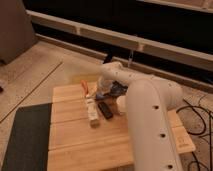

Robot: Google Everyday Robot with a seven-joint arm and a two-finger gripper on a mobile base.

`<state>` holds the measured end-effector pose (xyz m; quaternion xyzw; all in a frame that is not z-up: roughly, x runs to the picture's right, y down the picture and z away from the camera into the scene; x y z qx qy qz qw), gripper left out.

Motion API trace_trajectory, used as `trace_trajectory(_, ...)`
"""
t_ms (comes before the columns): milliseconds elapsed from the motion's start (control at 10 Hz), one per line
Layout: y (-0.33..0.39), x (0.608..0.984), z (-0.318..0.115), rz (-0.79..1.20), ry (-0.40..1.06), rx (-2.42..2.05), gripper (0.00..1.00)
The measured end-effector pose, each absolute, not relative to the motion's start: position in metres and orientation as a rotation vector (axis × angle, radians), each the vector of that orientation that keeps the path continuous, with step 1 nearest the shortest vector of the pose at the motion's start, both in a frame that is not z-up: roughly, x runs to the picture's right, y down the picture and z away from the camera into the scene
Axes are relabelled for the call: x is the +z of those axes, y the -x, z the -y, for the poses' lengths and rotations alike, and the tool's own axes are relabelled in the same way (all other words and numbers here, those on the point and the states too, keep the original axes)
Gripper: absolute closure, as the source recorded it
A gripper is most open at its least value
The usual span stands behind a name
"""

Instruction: Place the white sponge in the ceramic bowl

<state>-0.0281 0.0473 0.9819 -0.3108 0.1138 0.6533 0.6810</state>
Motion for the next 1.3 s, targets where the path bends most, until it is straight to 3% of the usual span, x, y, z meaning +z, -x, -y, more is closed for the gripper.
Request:
trace_trajectory(300,0.033,0.984,-0.047,-0.292,0.706,1.445,0.61)
trace_trajectory(600,0.051,0.981,-0.026,-0.251,0.688,1.416,0.94)
trace_trajectory(800,0.064,0.973,-0.006,-0.206,0.663,1.399,1.00)
trace_trajectory(1300,0.065,0.951,0.035,-0.136,0.580,1.390,1.00)
